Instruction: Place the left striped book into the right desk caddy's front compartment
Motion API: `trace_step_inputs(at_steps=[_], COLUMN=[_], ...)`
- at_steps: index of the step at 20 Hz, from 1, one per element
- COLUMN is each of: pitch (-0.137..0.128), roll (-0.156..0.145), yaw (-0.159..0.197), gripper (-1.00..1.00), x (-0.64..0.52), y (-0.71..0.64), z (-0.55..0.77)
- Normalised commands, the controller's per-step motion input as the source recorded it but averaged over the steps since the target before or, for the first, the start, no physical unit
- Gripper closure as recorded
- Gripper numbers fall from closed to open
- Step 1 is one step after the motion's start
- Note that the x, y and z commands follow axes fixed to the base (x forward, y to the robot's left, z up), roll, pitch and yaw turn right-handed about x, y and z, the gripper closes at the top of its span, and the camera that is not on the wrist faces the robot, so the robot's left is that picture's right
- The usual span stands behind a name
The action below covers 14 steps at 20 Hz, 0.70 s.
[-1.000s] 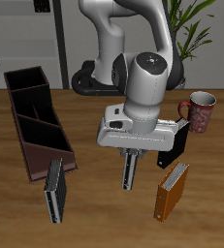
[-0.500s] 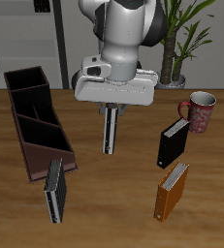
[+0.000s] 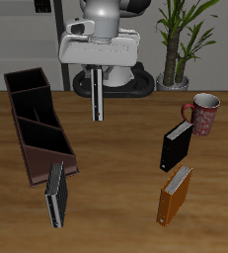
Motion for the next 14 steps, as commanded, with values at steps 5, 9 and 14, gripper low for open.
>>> trace_step_inputs(at_steps=[5, 9, 14], pitch=[-0.044, -0.027, 0.003], roll=[0.007, -0.025, -0.022], yaw=[0.108, 0.04, 0.044], gripper=[1.0, 1.0, 1.0], x=[-0.46, -0.42, -0.25], y=[-0.13, -0.2, -0.18], z=[0.29, 0.3, 0.08])
